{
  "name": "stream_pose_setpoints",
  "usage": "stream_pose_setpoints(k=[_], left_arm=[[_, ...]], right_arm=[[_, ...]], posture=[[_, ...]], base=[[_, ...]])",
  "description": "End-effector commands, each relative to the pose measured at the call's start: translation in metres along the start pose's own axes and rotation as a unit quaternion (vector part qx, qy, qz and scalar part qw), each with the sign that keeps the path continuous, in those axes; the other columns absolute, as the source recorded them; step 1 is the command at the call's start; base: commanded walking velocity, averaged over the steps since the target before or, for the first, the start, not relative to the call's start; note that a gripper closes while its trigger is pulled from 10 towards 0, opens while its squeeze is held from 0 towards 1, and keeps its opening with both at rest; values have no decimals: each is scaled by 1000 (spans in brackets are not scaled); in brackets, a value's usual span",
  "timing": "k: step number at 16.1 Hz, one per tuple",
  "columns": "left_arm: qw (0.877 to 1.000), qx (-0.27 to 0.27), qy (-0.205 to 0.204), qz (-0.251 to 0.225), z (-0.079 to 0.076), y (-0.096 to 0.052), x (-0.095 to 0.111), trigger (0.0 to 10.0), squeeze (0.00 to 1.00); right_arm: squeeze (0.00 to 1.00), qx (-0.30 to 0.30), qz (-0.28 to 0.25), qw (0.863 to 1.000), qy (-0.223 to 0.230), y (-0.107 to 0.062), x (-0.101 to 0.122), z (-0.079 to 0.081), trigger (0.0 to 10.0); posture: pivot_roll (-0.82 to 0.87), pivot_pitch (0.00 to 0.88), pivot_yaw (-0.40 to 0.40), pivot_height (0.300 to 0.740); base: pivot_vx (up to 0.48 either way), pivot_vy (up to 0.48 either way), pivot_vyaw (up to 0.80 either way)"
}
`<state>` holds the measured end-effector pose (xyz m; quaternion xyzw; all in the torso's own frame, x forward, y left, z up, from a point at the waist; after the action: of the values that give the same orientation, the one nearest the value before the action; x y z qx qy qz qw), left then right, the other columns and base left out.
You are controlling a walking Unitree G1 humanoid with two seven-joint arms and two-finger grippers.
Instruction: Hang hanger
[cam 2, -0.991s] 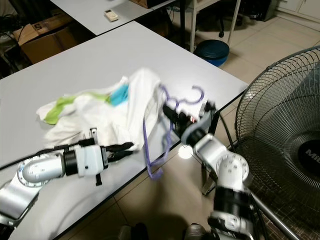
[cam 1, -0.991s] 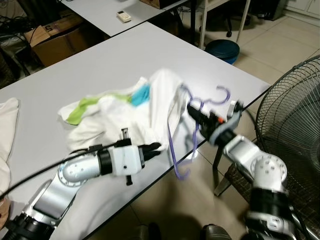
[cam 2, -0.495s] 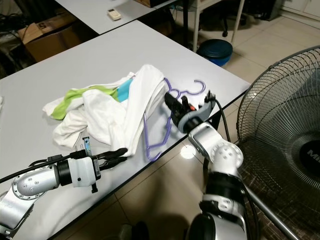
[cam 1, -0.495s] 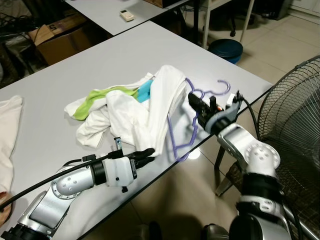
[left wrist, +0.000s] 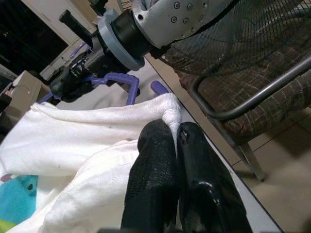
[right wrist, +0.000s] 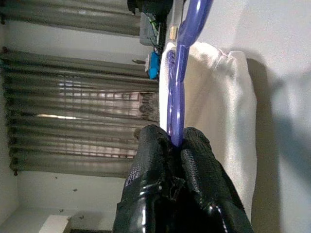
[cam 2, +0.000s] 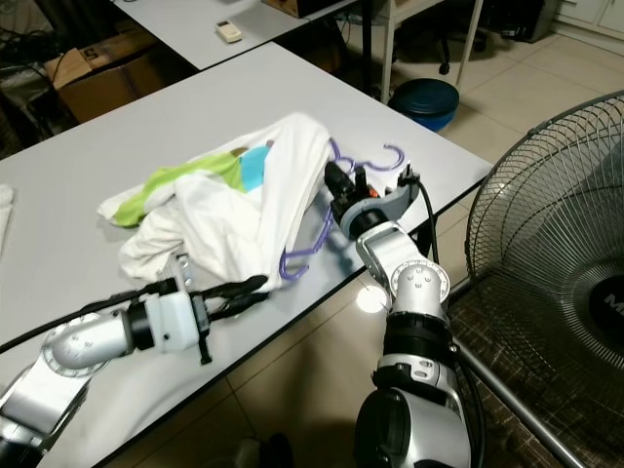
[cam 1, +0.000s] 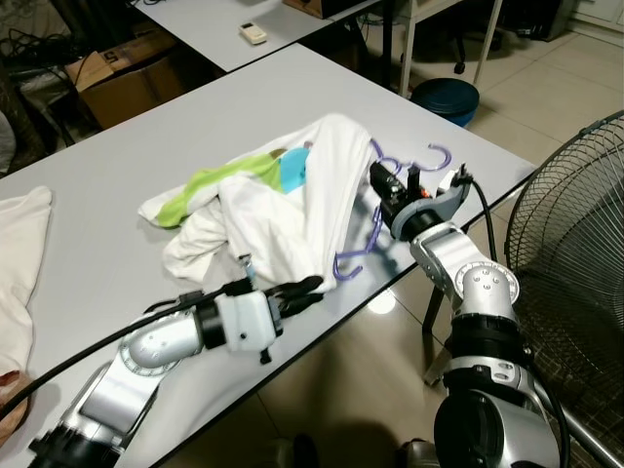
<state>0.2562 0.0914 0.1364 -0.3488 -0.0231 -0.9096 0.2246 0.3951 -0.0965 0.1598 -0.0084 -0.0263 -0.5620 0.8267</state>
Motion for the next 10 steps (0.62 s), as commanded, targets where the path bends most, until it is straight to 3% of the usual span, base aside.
stream_pose_setpoints(k=[1,3,5,6,8,9,10], left_arm=[[1000,-25,5,-8,-8,4,3,0,0],[998,-34,10,-42,-5,26,15,0,0],[998,-34,12,-51,-3,35,18,0,0],[997,-15,2,-77,5,48,28,0,0],[995,-27,5,-94,5,58,39,627,0],[997,-56,18,-56,-8,58,25,10000,0],[997,-74,21,-29,-15,56,15,10000,0]], right_arm=[[0,22,-5,1000,12,9,-6,14,10000],[0,4,-16,1000,26,18,-9,10,10000],[0,0,-16,1000,24,22,-12,11,10000],[0,-11,-24,999,26,26,-15,9,10000],[0,-26,-30,999,17,32,-18,7,10000],[0,-11,-25,999,24,32,-20,13,10000],[0,-4,-24,999,28,32,-21,15,10000]], posture=[[-136,79,181,740],[-133,82,175,740],[-133,84,174,740],[-135,86,176,740],[-131,85,179,740],[-131,86,180,740],[-131,86,180,740]], base=[[0,0,0],[0,0,0],[0,0,0],[0,0,0],[0,0,0],[0,0,0],[0,0,0]])
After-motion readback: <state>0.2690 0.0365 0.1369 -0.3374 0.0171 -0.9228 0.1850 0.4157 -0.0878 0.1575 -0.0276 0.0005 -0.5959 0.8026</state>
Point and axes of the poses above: a point about 5 cm out from each wrist's last joint towards the gripper, its own y axis pointing out of the wrist towards the gripper, its own x axis along the axis of the wrist's last joint, z = x × y, the point moved 4 cm from there along y, pointing out of the wrist towards the gripper, and after that the axes turned 11 degrees about y, right-handed, at the moved point
